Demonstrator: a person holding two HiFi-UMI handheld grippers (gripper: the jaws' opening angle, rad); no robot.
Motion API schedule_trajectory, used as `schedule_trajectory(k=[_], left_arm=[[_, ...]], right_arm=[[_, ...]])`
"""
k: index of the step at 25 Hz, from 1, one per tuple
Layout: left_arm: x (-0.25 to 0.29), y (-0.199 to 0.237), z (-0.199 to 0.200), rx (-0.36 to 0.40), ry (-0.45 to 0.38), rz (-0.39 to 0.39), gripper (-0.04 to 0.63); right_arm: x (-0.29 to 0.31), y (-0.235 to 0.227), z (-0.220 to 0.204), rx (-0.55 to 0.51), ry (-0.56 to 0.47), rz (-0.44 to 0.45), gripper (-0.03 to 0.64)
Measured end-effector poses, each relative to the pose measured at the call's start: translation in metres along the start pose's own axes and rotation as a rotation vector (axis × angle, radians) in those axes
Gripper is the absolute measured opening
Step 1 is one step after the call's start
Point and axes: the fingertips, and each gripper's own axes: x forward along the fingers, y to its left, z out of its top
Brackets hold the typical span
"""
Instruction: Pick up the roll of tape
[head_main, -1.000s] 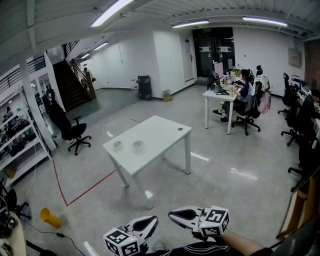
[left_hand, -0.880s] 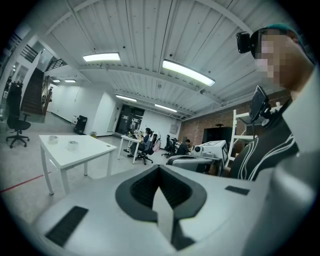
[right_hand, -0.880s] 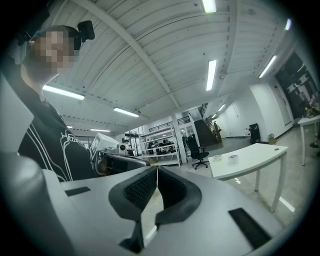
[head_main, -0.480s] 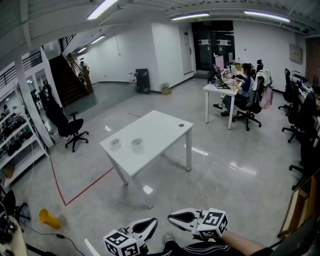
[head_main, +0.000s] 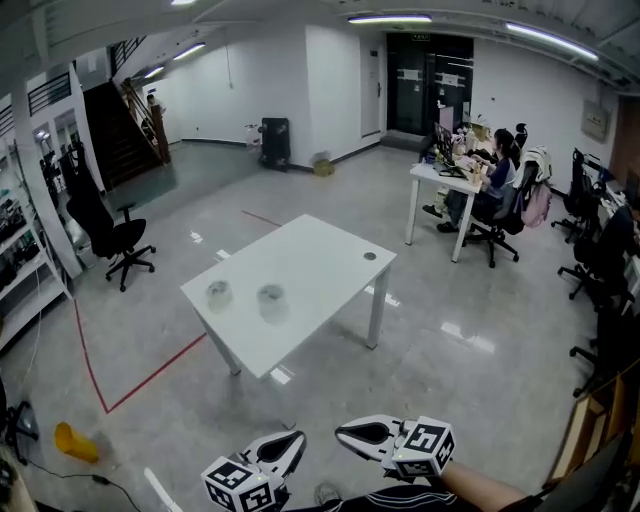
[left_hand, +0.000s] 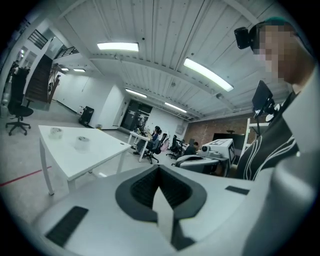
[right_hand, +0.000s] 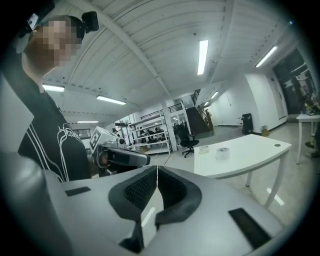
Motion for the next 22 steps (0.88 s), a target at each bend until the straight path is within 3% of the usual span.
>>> schedule_trajectory(k=[10,17,22], left_arm=[[0.03,0.107,0.05,0.005,-0.035,0.011,0.003],[0.069,0.13,0.049,-0.002,0.013,-0.016,0.003],[0.089,0.155,0.061,-0.011,0.018,0.014,0.003]], right_arm=[[0.074,-0.084,0.054,-0.073,0.006,-0.016,0.014],[0.092,-0.115,0.044,-0.05,0.015,-0.015,0.014],[0.106,-0.151,0.051,-0.026,0.012,0.009,0.014]])
